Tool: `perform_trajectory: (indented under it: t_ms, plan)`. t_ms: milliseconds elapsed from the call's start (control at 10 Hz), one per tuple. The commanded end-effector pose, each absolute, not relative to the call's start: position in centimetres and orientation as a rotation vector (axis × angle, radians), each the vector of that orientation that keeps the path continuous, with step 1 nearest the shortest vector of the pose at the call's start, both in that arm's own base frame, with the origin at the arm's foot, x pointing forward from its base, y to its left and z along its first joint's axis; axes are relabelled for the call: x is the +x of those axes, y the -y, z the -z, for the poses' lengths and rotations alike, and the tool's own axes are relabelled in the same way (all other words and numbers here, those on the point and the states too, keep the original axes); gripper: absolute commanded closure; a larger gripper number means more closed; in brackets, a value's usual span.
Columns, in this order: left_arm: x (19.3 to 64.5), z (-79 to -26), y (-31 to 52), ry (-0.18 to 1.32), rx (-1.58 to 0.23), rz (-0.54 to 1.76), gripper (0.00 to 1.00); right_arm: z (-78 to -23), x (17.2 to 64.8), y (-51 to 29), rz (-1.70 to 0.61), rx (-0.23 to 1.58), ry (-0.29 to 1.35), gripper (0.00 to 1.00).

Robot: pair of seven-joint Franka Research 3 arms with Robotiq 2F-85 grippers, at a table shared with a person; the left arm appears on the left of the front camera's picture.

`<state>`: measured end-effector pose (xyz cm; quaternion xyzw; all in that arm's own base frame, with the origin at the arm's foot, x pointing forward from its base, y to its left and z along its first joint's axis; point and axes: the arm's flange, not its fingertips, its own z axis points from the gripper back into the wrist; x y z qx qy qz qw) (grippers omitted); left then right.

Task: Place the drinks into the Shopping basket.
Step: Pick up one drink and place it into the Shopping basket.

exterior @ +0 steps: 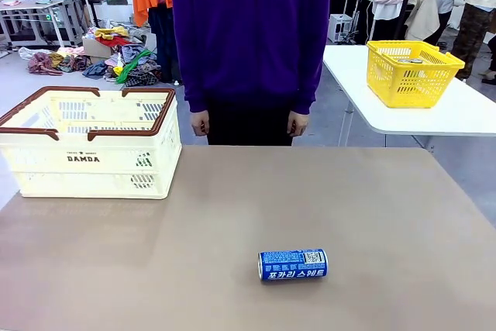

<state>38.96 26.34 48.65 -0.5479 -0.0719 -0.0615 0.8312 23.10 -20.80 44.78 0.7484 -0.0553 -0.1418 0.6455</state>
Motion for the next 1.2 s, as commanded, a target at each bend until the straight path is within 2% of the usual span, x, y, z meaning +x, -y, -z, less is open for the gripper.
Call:
perform_trajectory:
  t_ms: [0,700,900,1100]
  plan:
    - [38.7,-48.4,-26.1,0.152,-1.155,0.117,0.00,-45.4,23.0,20.9,0.330,1.714,0.117,0.00]
    - [39.0,-48.4,-26.3,0.150,-1.163,0.127,0.00,-45.4,23.0,20.9,0.330,1.714,0.117,0.00]
    - [37.7,-51.5,-16.8,0.150,-0.992,0.446,0.00,-45.4,23.0,20.9,0.330,1.714,0.117,0.00]
    - [37.3,-51.9,-6.3,0.056,-0.787,0.693,0.00,-45.4,23.0,20.9,0.330,1.714,0.117,0.00]
